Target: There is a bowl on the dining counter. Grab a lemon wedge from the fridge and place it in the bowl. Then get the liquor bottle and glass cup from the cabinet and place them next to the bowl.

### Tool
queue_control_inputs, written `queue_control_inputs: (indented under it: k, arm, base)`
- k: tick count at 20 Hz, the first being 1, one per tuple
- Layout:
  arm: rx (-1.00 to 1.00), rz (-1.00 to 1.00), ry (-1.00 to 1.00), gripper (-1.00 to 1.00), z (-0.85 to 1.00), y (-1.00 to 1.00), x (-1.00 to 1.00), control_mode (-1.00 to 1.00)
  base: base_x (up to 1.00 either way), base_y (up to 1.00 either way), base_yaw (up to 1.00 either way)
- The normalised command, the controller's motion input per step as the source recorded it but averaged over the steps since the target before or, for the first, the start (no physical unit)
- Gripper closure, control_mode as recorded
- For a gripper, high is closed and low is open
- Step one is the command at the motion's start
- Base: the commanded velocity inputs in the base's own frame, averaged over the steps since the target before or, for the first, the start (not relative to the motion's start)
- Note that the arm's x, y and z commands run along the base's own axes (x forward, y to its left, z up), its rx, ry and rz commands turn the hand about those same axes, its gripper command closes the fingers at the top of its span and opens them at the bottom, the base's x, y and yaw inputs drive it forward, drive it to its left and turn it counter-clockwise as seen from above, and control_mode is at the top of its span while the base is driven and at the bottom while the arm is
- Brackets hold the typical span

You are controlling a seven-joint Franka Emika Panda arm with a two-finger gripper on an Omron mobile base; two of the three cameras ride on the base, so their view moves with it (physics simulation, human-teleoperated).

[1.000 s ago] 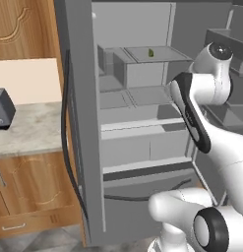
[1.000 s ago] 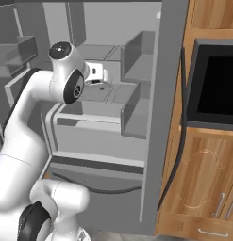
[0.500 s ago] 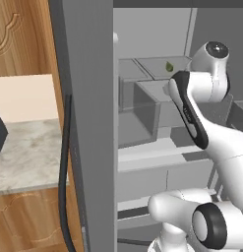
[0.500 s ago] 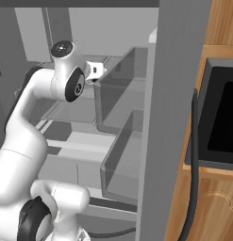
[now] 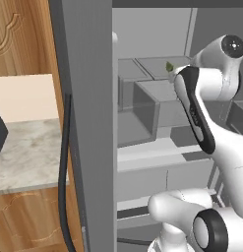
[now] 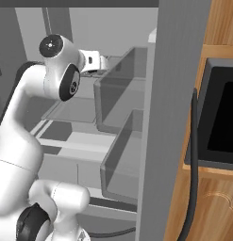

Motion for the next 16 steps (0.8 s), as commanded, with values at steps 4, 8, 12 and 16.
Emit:
queue_control_inputs:
  k: [4,8,12,16]
  arm:
    - [0.00,-0.08,-0.05,-1.00,0.13,0.00,0.41,-1.00]
    - [0.00,-0.14,0.03,-1.00,0.00,-0.02,0.66,-1.00]
    - [0.00,-0.09,0.03,-1.00,0.00,-0.08,0.78,-1.00]
    - [0.04,-0.01,0.03,-1.00,-0.02,-0.10,0.76,-1.00]
  base:
    - [0.00,0.00,0.00]
    - [0.00,0.00,0.00]
    - [0.00,0.00,0.00]
    - [0.00,0.00,0.00]
